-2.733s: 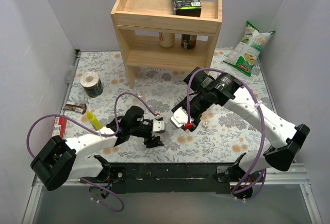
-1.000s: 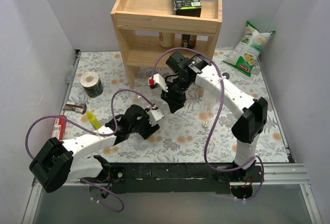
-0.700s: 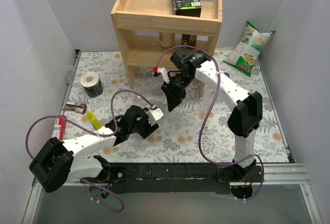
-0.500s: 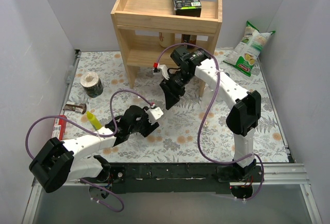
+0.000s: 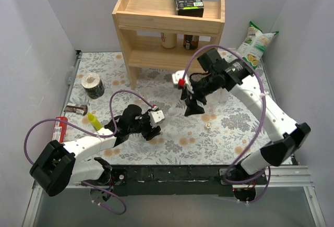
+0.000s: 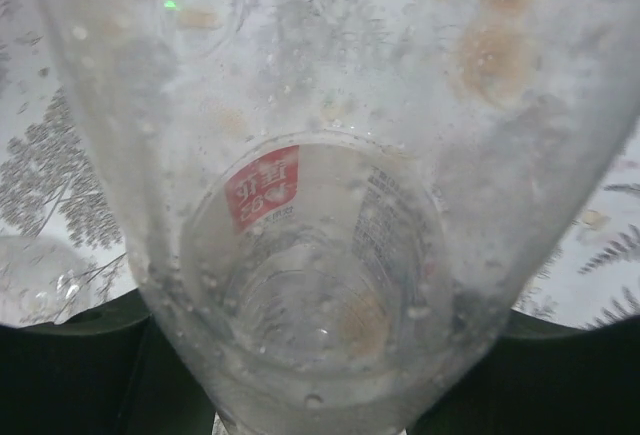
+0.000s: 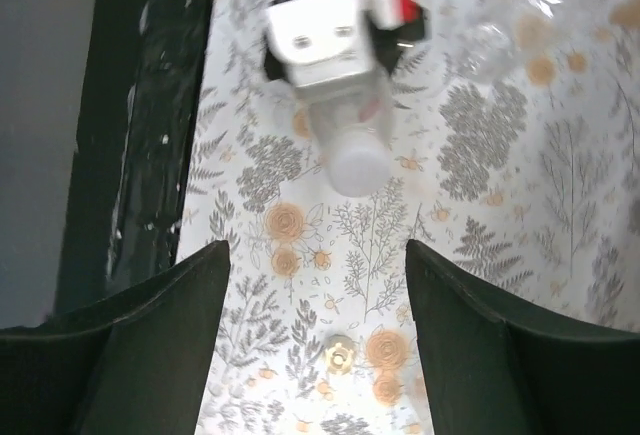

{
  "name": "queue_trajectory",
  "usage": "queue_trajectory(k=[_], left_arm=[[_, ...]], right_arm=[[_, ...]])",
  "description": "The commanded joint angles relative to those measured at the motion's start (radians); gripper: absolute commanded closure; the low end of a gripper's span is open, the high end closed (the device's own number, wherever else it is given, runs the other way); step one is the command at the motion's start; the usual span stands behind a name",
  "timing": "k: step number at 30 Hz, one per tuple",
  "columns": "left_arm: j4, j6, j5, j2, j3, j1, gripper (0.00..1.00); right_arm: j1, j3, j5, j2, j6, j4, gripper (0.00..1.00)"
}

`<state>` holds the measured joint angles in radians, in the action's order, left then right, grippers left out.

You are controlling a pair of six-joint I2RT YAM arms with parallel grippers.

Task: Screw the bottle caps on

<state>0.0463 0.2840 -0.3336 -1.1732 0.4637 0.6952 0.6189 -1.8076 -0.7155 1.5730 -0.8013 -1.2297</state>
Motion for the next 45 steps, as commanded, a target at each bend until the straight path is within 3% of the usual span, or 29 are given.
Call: queue_trajectory(k=[1, 5, 15, 21, 32, 34, 38, 45], left_arm=[[-0.04, -0.06, -0.275, 0.053, 0.007, -0.016, 1.0], [-0.08, -0.081, -0.297, 0.055, 0.021, -0.016, 1.0], [-0.082, -0.091, -0.298, 0.055, 0.03, -0.016, 1.0], [-0.08, -0.088, -0.301, 0.055, 0.035, -0.016, 1.0], [-0.072, -0.091, -0.329, 0.049, 0.046, -0.016, 1.0], [-0.072, -0.091, -0.329, 0.047, 0.046, -0.016, 1.0], [-0.06, -0.075, -0.3, 0.046, 0.053, -0.016, 1.0], [0.119, 0.037, 0.069, 0.086, 0.043, -0.016, 1.0]], right_arm=[[0.09, 0.178, 0.08, -0.143, -0.349, 0.165, 0.23], [0.12, 0.222, 0.088, -0.168, -0.436, 0.239, 0.24], [0.214, 0.182, 0.028, -0.111, -0.662, 0.004, 0.34], [0.229, 0.175, 0.024, -0.093, -0.679, -0.004, 0.38], [0.24, 0.191, 0.05, -0.071, -0.685, 0.036, 0.54], [0.243, 0.2, 0.054, -0.073, -0.681, 0.056, 0.58], [0.242, 0.143, 0.062, -0.024, -0.612, 0.027, 0.77], [0.208, -0.041, 0.042, 0.166, -0.253, -0.08, 0.83]])
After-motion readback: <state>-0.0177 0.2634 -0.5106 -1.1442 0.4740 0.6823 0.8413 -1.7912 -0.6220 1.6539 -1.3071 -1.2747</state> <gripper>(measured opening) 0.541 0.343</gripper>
